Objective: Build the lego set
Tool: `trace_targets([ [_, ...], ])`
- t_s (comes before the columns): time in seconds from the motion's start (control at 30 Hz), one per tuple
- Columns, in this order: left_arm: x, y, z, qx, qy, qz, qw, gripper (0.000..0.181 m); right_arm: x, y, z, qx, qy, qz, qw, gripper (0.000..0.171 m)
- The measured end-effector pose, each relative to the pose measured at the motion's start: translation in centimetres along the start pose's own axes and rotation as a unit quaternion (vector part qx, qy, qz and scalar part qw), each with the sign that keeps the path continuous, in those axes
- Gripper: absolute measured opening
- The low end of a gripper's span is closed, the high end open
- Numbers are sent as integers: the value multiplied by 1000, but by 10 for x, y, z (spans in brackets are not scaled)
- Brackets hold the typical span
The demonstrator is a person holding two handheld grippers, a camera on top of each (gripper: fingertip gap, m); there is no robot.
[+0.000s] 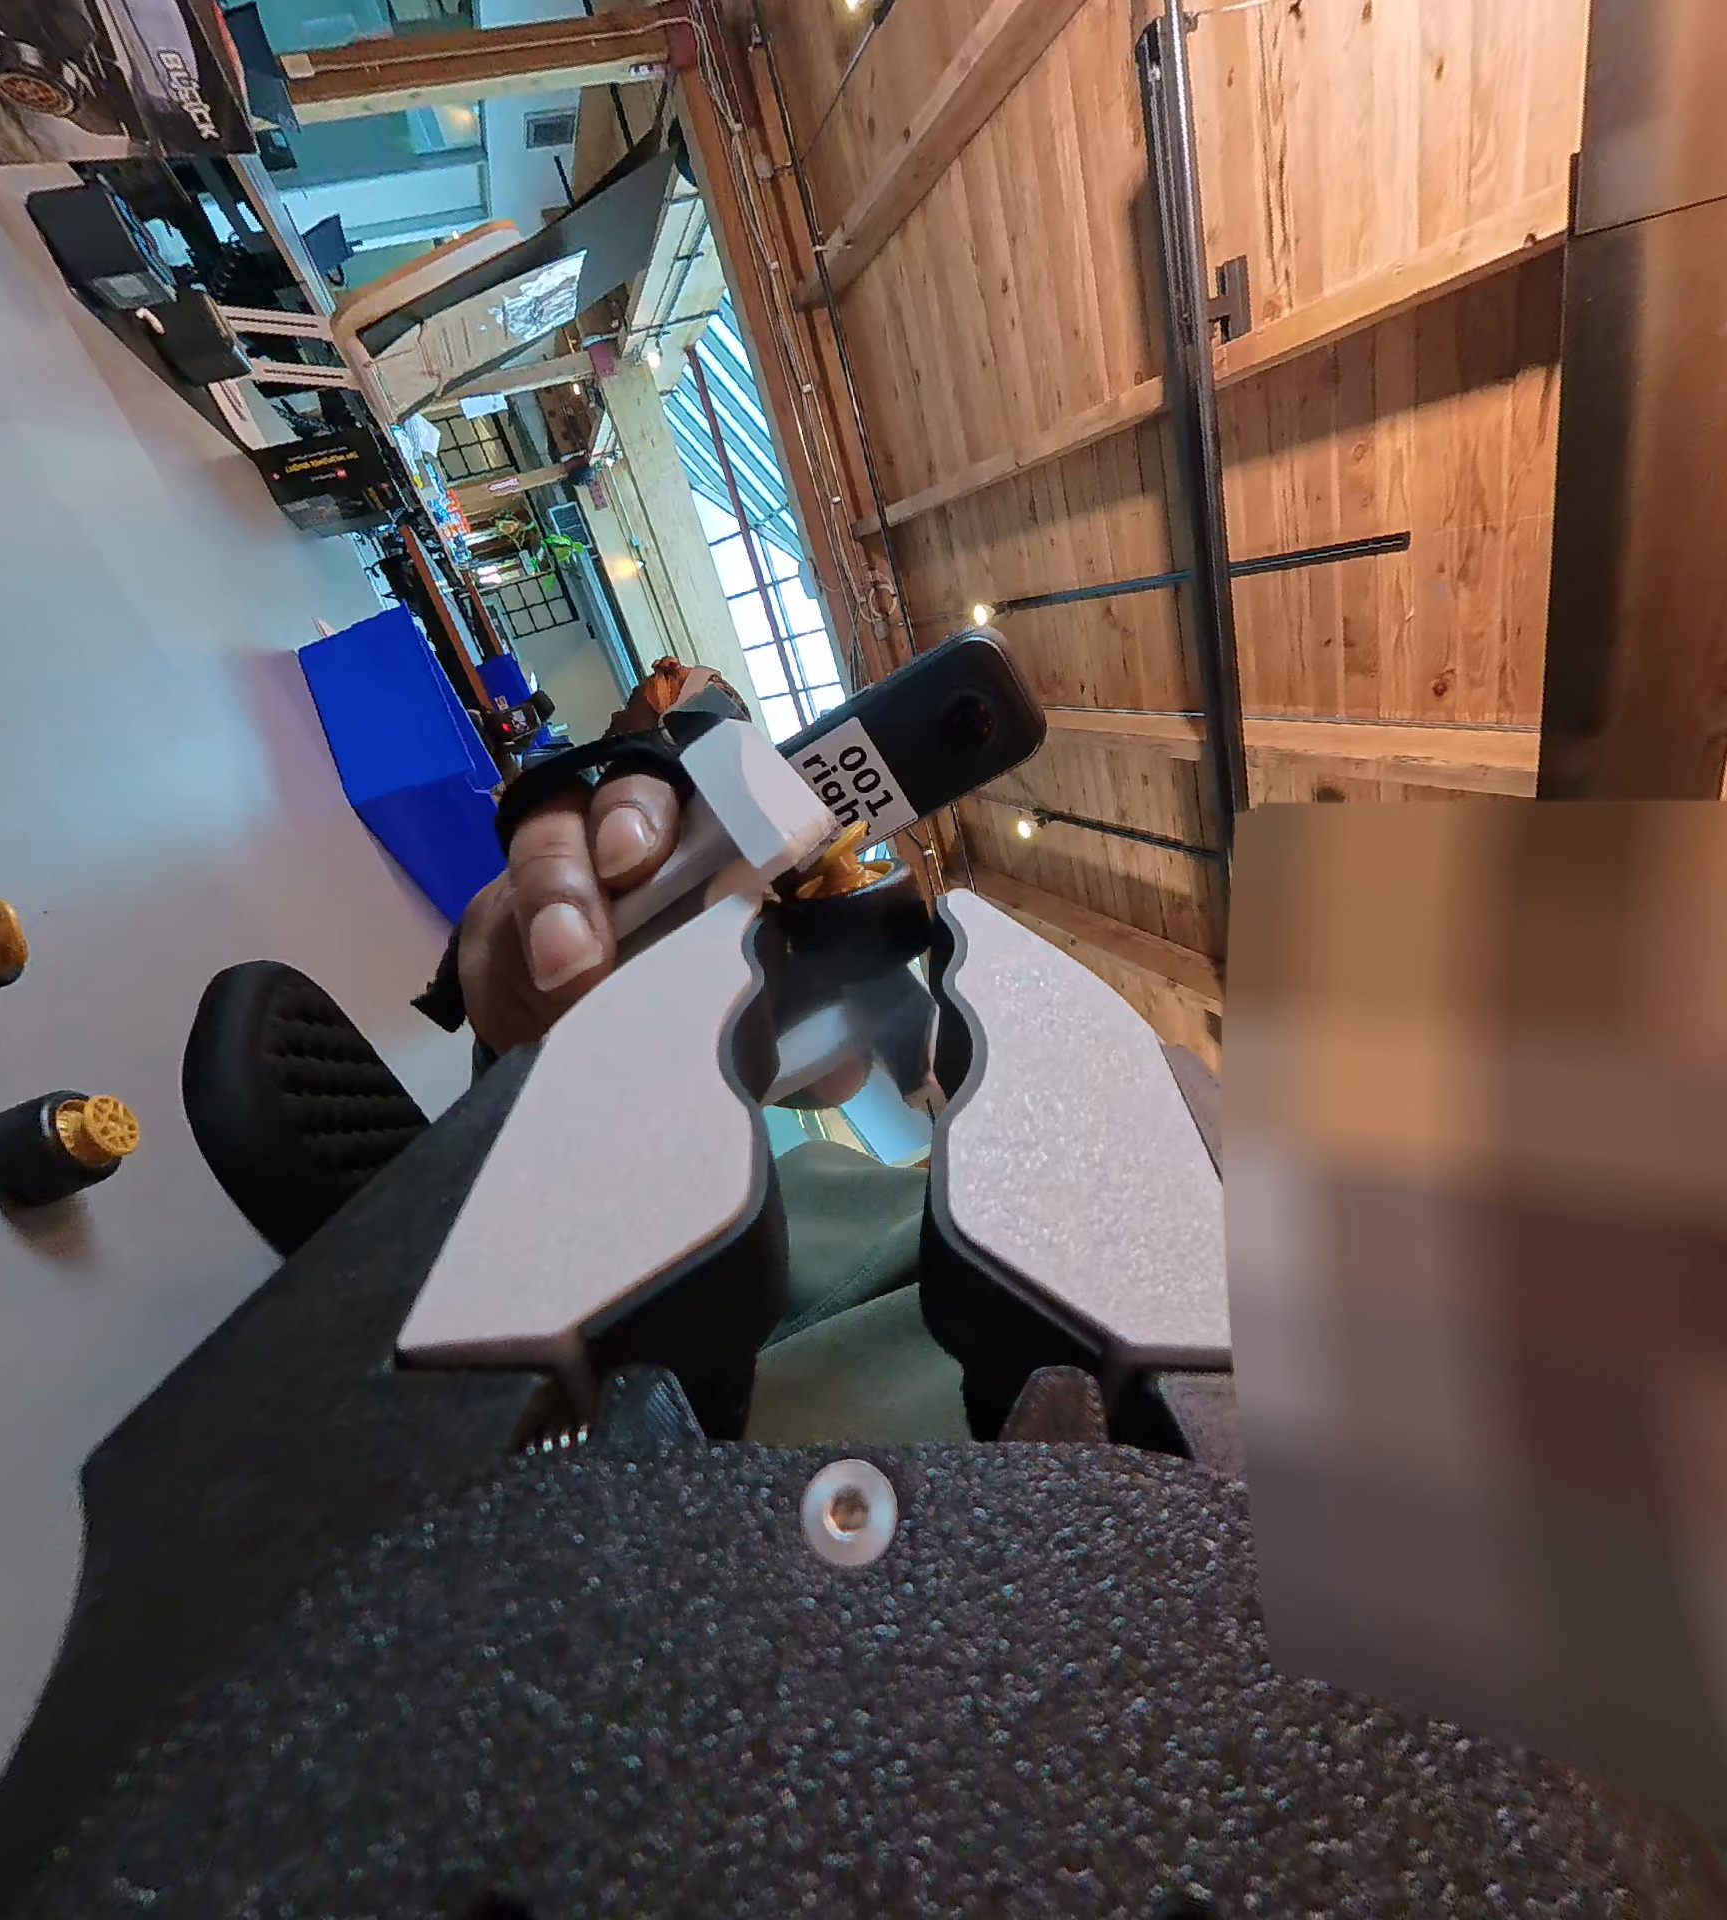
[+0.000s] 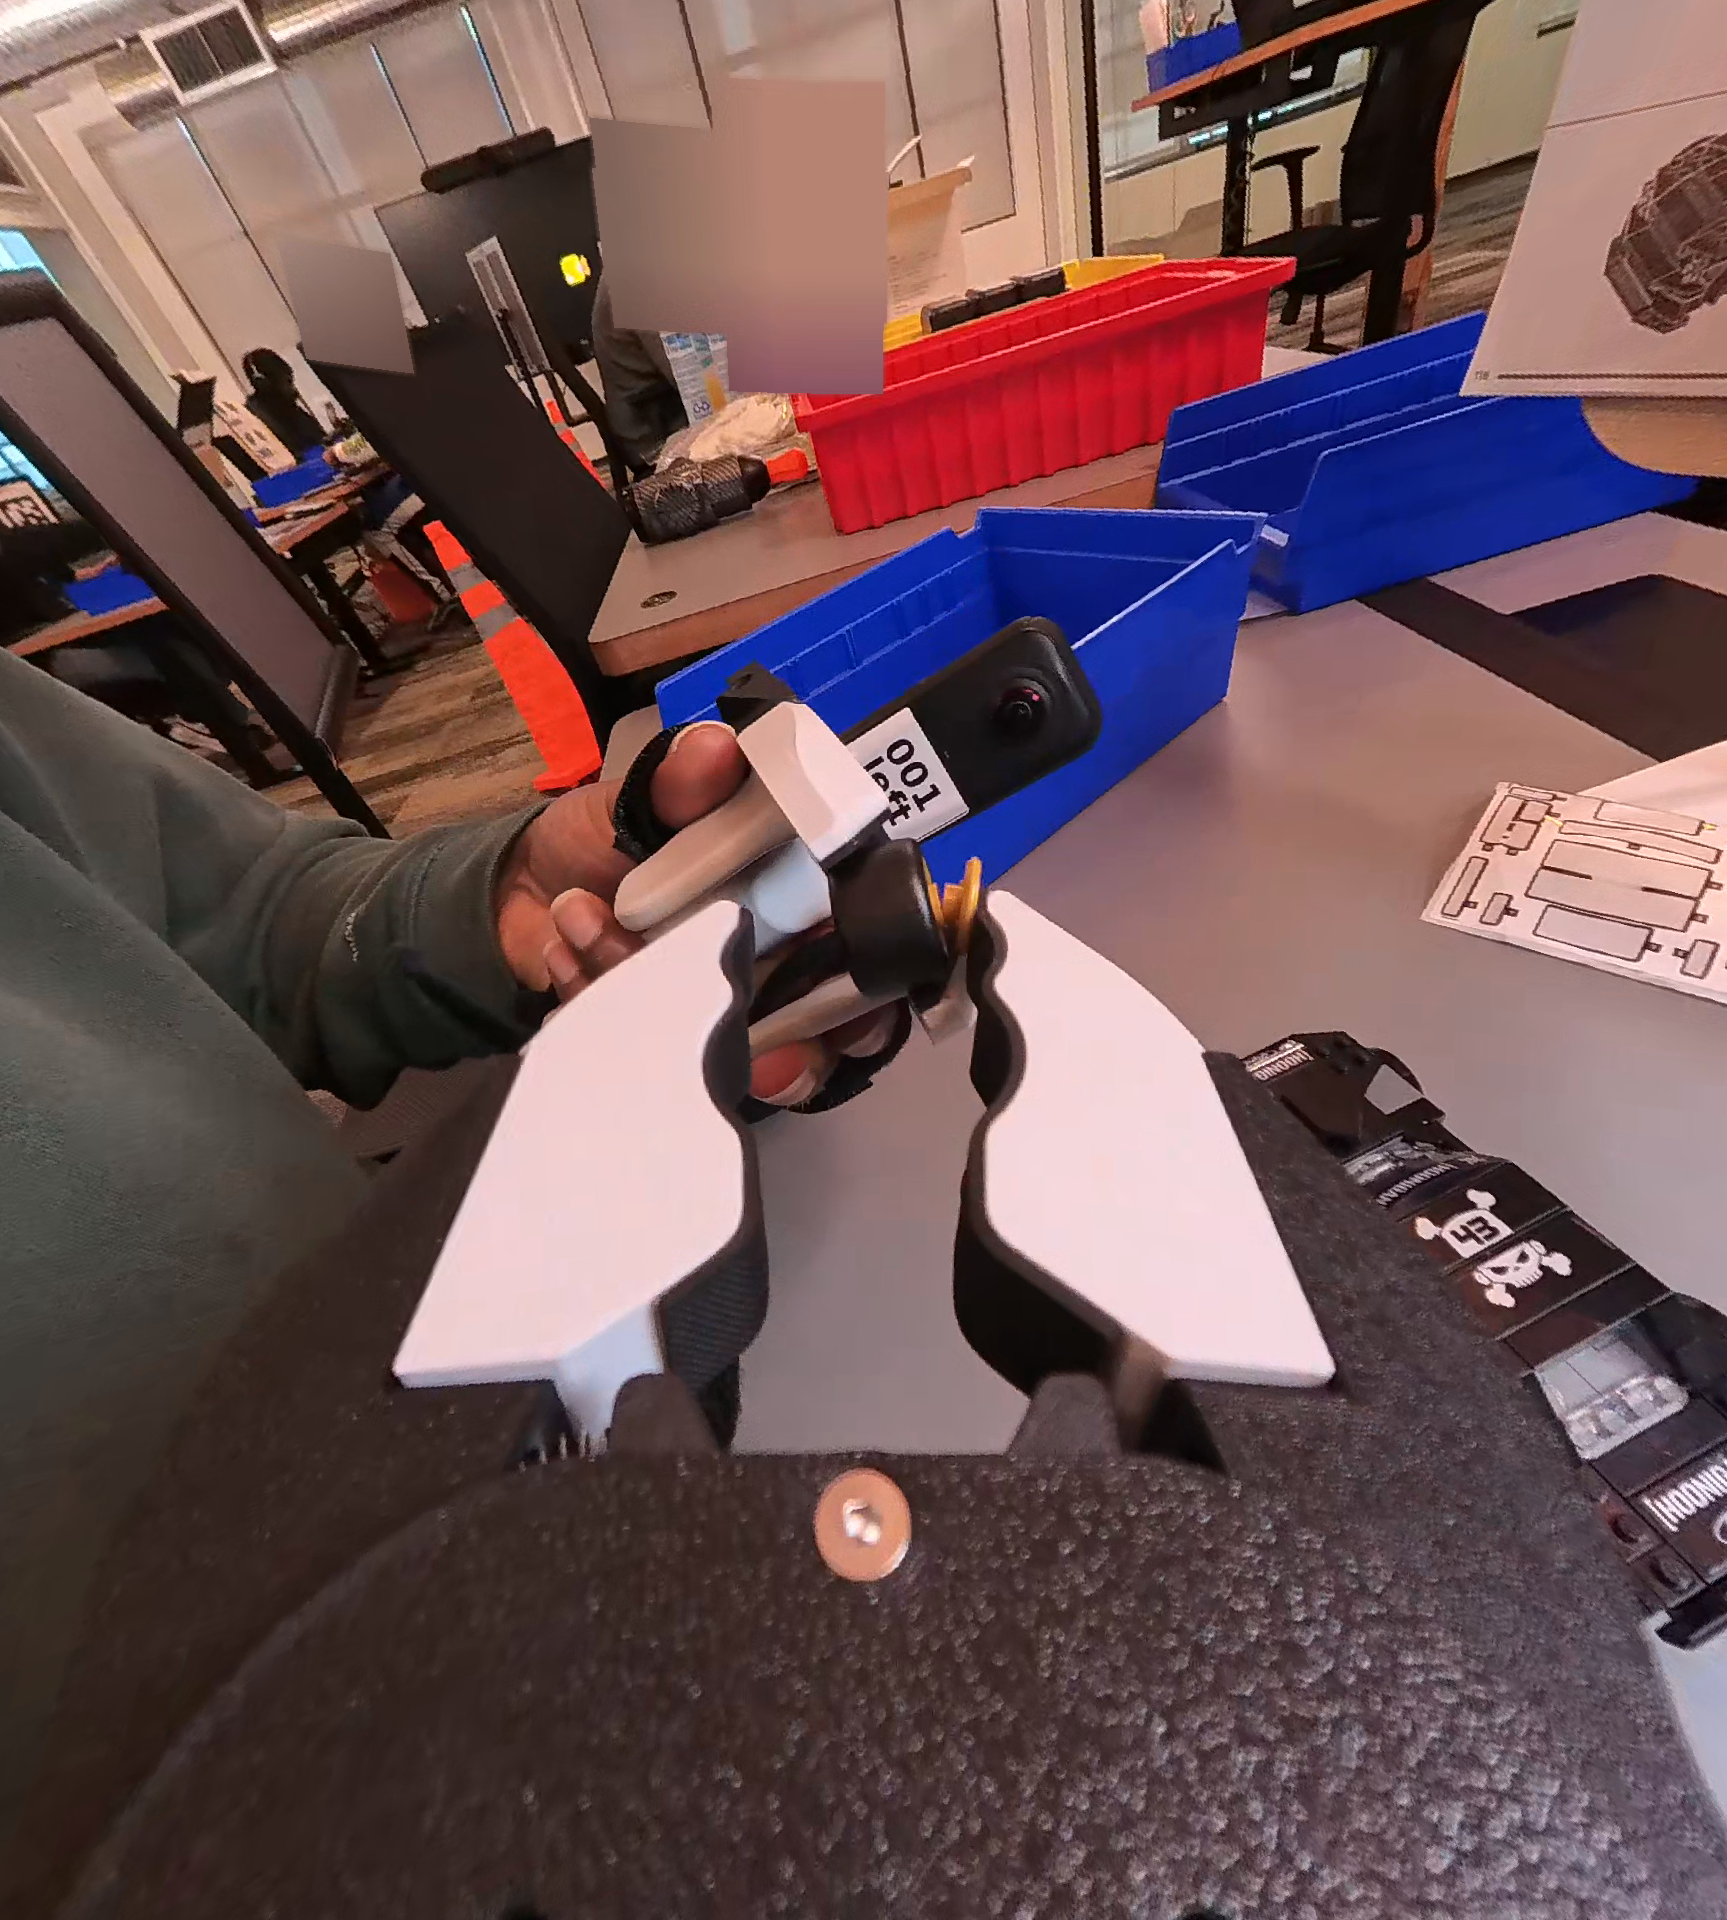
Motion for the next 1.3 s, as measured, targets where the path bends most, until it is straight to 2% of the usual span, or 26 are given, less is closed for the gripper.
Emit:
trace_targets([
  [0.37,1,-9,-9,-17,12,6,1000,26,13,1,1,-3,0,-8,1000,35],
  [0.53,7,-19,-20,-53,57,-17,997,27,26,3,-4,-18,-35,-35,999,36],
  [0.7,17,-29,-31,-109,120,-55,985,27,39,4,-12,-69,-33,-53,996,37],
  [0.8,23,-33,-35,-130,145,-83,977,27,46,5,-13,-87,-22,-59,994,30],
  [1.07,33,-43,-41,-186,222,-133,948,26,60,7,-21,-119,-30,-85,989,29],
  [1.2,31,-50,-43,-189,212,-128,950,26,68,5,-18,-94,-34,-105,989,19],
  [1.3,28,-55,-42,-193,205,-112,953,26,82,5,-21,-72,-53,-162,983,16],
])
Point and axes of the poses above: each gripper's, where its closed fingertips meet, y out along the fingers, x out of its underside, z = x × y across the jaws, the point moved 7 cm from there along -y, back along the fingers, and after that the axes turned 10 degrees about -y, right-handed, at the moved point
